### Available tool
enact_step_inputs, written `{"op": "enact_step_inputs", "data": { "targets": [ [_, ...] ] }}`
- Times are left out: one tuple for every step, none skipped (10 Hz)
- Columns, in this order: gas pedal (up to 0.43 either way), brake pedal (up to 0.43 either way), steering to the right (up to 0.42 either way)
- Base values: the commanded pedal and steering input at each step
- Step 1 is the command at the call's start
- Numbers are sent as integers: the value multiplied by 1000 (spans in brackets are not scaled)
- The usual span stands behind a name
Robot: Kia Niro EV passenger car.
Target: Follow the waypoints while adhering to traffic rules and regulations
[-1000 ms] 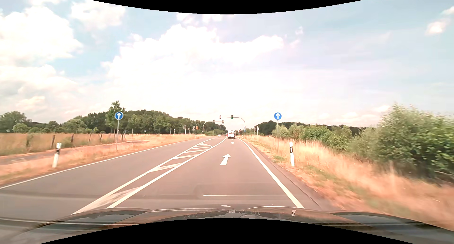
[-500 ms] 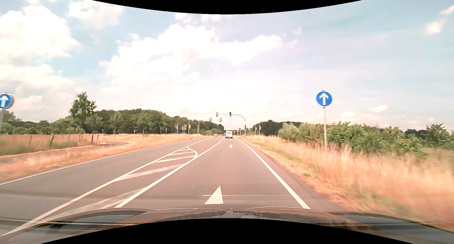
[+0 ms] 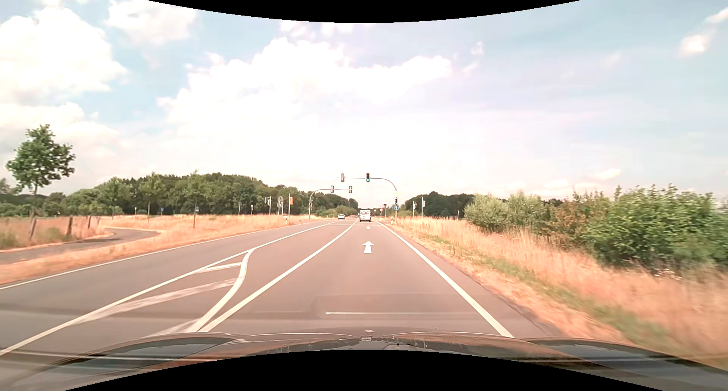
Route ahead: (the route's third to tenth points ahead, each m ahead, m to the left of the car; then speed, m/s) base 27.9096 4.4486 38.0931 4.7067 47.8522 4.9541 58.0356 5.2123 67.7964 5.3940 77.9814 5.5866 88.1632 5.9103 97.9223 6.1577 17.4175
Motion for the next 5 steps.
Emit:
{"op": "enact_step_inputs", "data": {
  "targets": [
    [220, 0, 0],
    [220, 0, 0],
    [220, 0, 0],
    [220, 0, 0],
    [220, 0, 0]
  ]
}}
